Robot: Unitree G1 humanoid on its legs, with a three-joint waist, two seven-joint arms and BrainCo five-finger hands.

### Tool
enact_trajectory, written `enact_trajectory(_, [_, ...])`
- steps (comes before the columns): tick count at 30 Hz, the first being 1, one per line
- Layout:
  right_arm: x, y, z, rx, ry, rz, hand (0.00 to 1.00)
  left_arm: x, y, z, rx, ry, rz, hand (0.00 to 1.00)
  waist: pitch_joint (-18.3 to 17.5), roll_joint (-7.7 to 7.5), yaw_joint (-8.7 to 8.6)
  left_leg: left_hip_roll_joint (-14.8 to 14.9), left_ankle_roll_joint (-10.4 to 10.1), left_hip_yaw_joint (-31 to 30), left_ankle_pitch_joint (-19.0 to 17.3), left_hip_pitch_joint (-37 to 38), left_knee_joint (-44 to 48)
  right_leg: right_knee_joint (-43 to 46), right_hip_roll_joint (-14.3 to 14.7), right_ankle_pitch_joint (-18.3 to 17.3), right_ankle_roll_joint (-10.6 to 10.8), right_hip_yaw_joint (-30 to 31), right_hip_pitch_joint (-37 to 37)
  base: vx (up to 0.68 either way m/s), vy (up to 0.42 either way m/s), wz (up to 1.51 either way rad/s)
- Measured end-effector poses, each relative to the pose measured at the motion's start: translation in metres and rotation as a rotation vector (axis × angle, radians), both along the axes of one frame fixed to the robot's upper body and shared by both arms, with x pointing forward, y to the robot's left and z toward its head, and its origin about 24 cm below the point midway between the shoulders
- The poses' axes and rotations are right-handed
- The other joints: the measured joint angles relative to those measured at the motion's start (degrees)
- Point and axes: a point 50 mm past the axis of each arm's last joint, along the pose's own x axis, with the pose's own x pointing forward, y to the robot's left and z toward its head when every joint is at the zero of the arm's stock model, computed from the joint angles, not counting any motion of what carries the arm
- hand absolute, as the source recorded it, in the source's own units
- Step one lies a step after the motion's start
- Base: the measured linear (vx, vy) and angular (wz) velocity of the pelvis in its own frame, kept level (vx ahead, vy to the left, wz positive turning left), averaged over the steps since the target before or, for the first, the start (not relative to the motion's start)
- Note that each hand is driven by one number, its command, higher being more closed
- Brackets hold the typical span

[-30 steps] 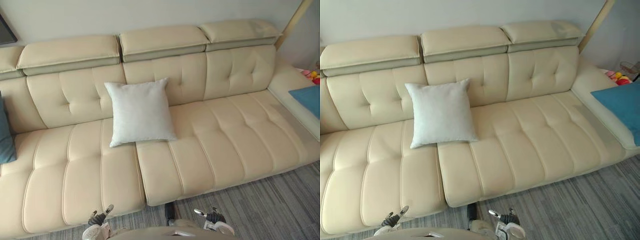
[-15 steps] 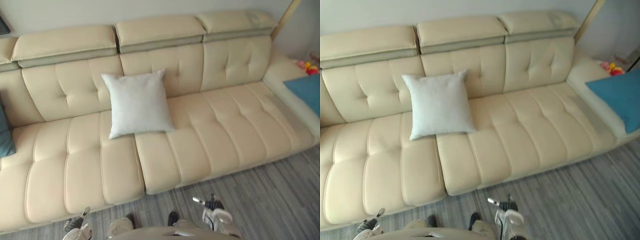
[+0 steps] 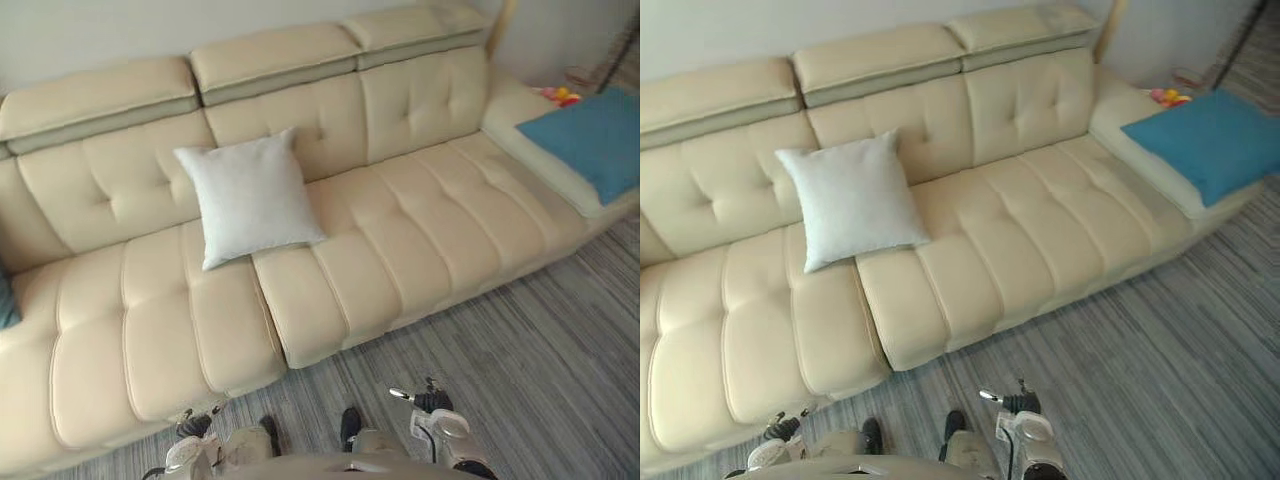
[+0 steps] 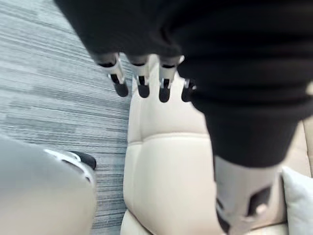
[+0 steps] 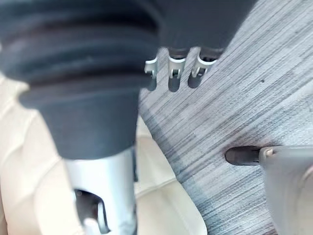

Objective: Pick up cushions and gather them together orderly.

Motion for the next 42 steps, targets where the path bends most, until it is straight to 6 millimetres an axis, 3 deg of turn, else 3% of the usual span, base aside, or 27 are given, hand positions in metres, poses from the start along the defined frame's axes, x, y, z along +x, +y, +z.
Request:
enact_trajectory(2, [-0.011, 0.005, -0.007, 0.022, 0.055, -0.004, 0.0, -0.005, 0.002, 0.0, 0.005, 0.008, 0.004, 0.0, -1.1, -1.0, -0.12, -2.4, -0.23, 0.23, -0.68, 0.8, -2.69, -3.05, -0.14, 2.76, 0.29, 3.77, -0.3, -0.05, 0.143, -0.91])
enact_trajectory(6, [-0.023, 0.006, -0.012, 0.031, 0.094, -0.018, 0.0, -0.003, -0.002, -0.001, 0.002, 0.012, -0.036, 0.0, -1.91, -1.04, -1.52, -3.77, 0.22, 1.52, -0.39, 1.74, -4.95, -6.58, -0.34, 4.81, 0.01, 5.96, -0.41, 0.05, 0.099, -0.51])
enact_trajectory(7, [-0.026, 0.006, -0.013, 0.037, 0.098, -0.032, 0.0, -0.003, -0.004, -0.001, 0.001, 0.015, -0.046, 0.0, -1.89, -0.99, -1.53, -4.06, 0.78, 1.68, 0.01, 2.0, -4.75, -6.7, -0.29, 6.92, 0.13, 6.76, -0.45, 0.07, 0.043, -0.38])
enact_trajectory(10, [-0.031, 0.002, -0.014, 0.029, 0.109, -0.085, 0.0, -0.003, -0.007, -0.003, 0.002, 0.031, -0.08, 0.0, -2.61, 0.26, -1.88, -3.78, 2.73, 3.95, 0.05, 2.96, -4.54, -7.56, 0.77, 8.48, 1.07, 9.52, -0.34, 0.12, 0.03, -0.58])
enact_trajectory(14, [-0.024, 0.006, -0.013, 0.047, 0.088, -0.102, 0.0, 0.004, -0.004, -0.001, 0.022, 0.028, -0.133, 0.0, -2.46, 0.0, -1.92, -3.13, 3.66, 7.0, -1.23, 4.39, -4.54, -7.85, 2.63, 9.54, 0.97, 14.32, -1.19, 0.08, 0.011, -0.79])
enact_trajectory(17, [-0.015, 0.012, -0.012, 0.06, 0.08, -0.084, 0.0, 0.009, -0.006, -0.001, 0.029, 0.025, -0.171, 0.0, -2.3, -0.19, -1.71, -1.75, 4.09, 13.09, -2.1, 5.18, -4.56, -9.74, 5.33, 14.64, -1.25, 11.72, -2.9, -0.03, -0.012, -1.29])
enact_trajectory(18, [-0.009, 0.014, -0.011, 0.066, 0.067, -0.082, 0.0, 0.011, -0.004, 0.0, 0.038, 0.022, -0.19, 0.0, -1.83, -0.23, -1.88, -1.3, 4.31, 17.22, -2.24, 5.27, -4.76, -9.61, 4.45, 9.47, -7.58, 1.1, -3.25, -0.05, -0.071, -1.02])
enact_trajectory(20, [-0.009, 0.009, -0.01, 0.055, 0.067, -0.089, 0.0, 0.017, -0.01, 0.0, 0.033, 0.014, -0.226, 0.0, -1.2, 0.36, -2.13, -0.17, 4.27, 19.6, -2.24, 6.36, -4.92, -5.62, 2.64, 6.03, -8.48, -9.3, -4.78, -0.04, -0.046, -0.96])
enact_trajectory(21, [-0.01, 0.007, -0.01, 0.049, 0.07, -0.093, 0.0, 0.021, -0.015, 0.001, 0.033, 0.005, -0.272, 0.0, -0.33, 2.9, -2.31, 1.94, 3.75, 23.21, -2.1, 7.55, -5.25, 1.02, -0.26, 1.6, -8.41, -24.93, -5.57, -0.01, -0.013, -1.08])
enact_trajectory(23, [-0.011, 0.009, -0.011, 0.049, 0.074, -0.095, 0.0, 0.017, -0.013, 0.0, 0.036, 0.016, -0.284, 0.0, -0.36, 3.3, -2.28, 2.91, 2.87, 26.55, -1.66, 8.85, -5.98, 6.05, -3.29, -1.2, -8.31, -36.78, -5.18, 0.03, -0.083, -1.08])
enact_trajectory(25, [-0.016, 0.011, -0.013, 0.053, 0.09, -0.094, 0.0, 0.019, -0.003, 0.002, 0.071, 0.017, -0.301, 0.0, -0.88, -0.25, -2.2, 1.03, 1.05, 27.96, -2.24, 9.78, -5.76, 3.57, -3.83, 1.93, -6.25, -34.31, -3.99, 0.07, -0.176, -0.9])
enact_trajectory(27, [-0.013, 0.003, -0.011, 0.033, 0.084, -0.094, 0.0, 0.02, -0.013, 0.001, 0.055, 0.021, -0.335, 0.0, -0.26, 1.24, -2.01, 2.12, -0.09, 26.63, -1.43, 10.65, -5.67, 0.88, -0.81, 2.51, -6.42, -29.96, -3.88, 0.08, -0.261, -1.09])
enact_trajectory(29, [-0.014, 0.002, -0.011, 0.031, 0.087, -0.097, 0.0, 0.021, -0.019, 0.0, 0.038, 0.017, -0.339, 0.0, -0.1, 1.65, -2.24, 3.14, -0.82, 26.37, -1.87, 11.03, -4.89, -0.33, 1.14, 1.94, -6.29, -27.91, -3.89, 0.04, -0.155, -0.87])
enact_trajectory(30, [-0.016, 0.007, -0.013, 0.045, 0.092, -0.098, 0.0, 0.024, -0.018, 0.002, 0.045, 0.008, -0.341, 0.0, -0.09, 1.5, -2.46, 5.79, -2.05, 26.51, -2.81, 9.88, 1.8, -0.71, 2.45, 0.64, -6.29, -26.35, -3.49, 0.04, -0.134, -0.73])
enact_trajectory(32, [-0.017, 0.012, -0.014, 0.058, 0.096, -0.095, 0.0, 0.026, -0.015, 0.003, 0.054, 0.0, -0.341, 0.0, 0.08, 0.73, -2.05, 8.52, -1.53, 26.39, -2.78, 7.57, 9.7, -2.17, 3.56, -1.47, -3.82, -25.39, -2.62, 0.08, -0.145, -0.71])
enact_trajectory(33, [-0.017, 0.011, -0.014, 0.058, 0.093, -0.092, 0.0, 0.025, -0.018, 0.003, 0.046, -0.003, -0.339, 0.0, 0.35, 2.13, -0.85, 15.32, 0.37, 23.39, -2.15, 3.1, 22.73, 2.21, 4.69, -4.85, -6.29, -24.74, -1.57, 0.22, -0.158, -0.75])
enact_trajectory(34, [-0.019, 0.011, -0.014, 0.062, 0.096, -0.102, 0.0, 0.023, -0.017, 0.003, 0.048, -0.004, -0.337, 0.0, 0.36, 1.07, -0.94, 15.46, 0.53, 21.75, -2.94, 1.85, 27.53, 3.25, 3.34, -5.4, -3.6, -23.09, -1.04, 0.31, -0.1, -1.06])
enact_trajectory(35, [-0.019, 0.006, -0.014, 0.055, 0.098, -0.108, 0.0, 0.022, -0.02, 0.002, 0.033, -0.006, -0.325, 0.0, 1.12, 2.8, -0.14, 15.9, -0.35, 13.45, -5.0, -1.69, 35.37, 3.25, 5.39, -4.63, -6.6, -21.72, 0.63, 0.3, 0.019, -0.91])
enact_trajectory(36, [-0.017, 0.003, -0.013, 0.052, 0.096, -0.117, 0.0, 0.024, -0.02, 0.003, 0.037, -0.016, -0.323, 0.0, 1.63, 2.39, 0.24, 12.23, -0.81, 7.15, -6.85, -5.37, 36.45, 3.27, 5.6, -4.69, -7.25, -19.27, 1.35, 0.21, 0.045, -0.98])
enact_trajectory(38, [-0.015, 0.004, -0.013, 0.054, 0.094, -0.115, 0.0, 0.028, -0.019, 0.006, 0.04, -0.036, -0.318, 0.0, 1.86, 2.77, 0.86, 9.64, -0.8, 4.57, -7.77, -7.15, 34.5, 2.85, 5.54, -4.62, -7.14, -17.22, 2.06, 0.09, 0.024, -0.66])
enact_trajectory(39, [-0.014, 0.005, -0.013, 0.056, 0.094, -0.114, 0.0, 0.029, -0.019, 0.006, 0.042, -0.046, -0.319, 0.0, 2.27, 2.22, 1.47, 7.61, -0.47, 2.77, -7.98, -8.83, 30.69, 2.18, 5.5, -4.51, -6.74, -15.54, 2.64, 0.09, 0.041, -0.77])
enact_trajectory(41, [-0.012, 0.006, -0.012, 0.059, 0.085, -0.111, 0.0, 0.032, -0.019, 0.008, 0.046, -0.062, -0.317, 0.0, 2.3, 2.72, 2.16, 4.89, -0.11, 0.25, -7.42, -12.04, 19.79, 0.89, 5.48, -4.62, -6.48, -12.32, 3.49, 0.16, 0.076, -0.84])
enact_trajectory(42, [-0.012, 0.007, -0.012, 0.062, 0.085, -0.112, 0.0, 0.033, -0.02, 0.009, 0.044, -0.067, -0.307, 0.0, 2.28, 2.84, 2.45, 3.7, -0.57, -1.11, -5.32, -13.33, 13.33, 0.28, 5.37, -4.68, -6.17, -11.03, 3.81, 0.19, 0.099, -0.71])
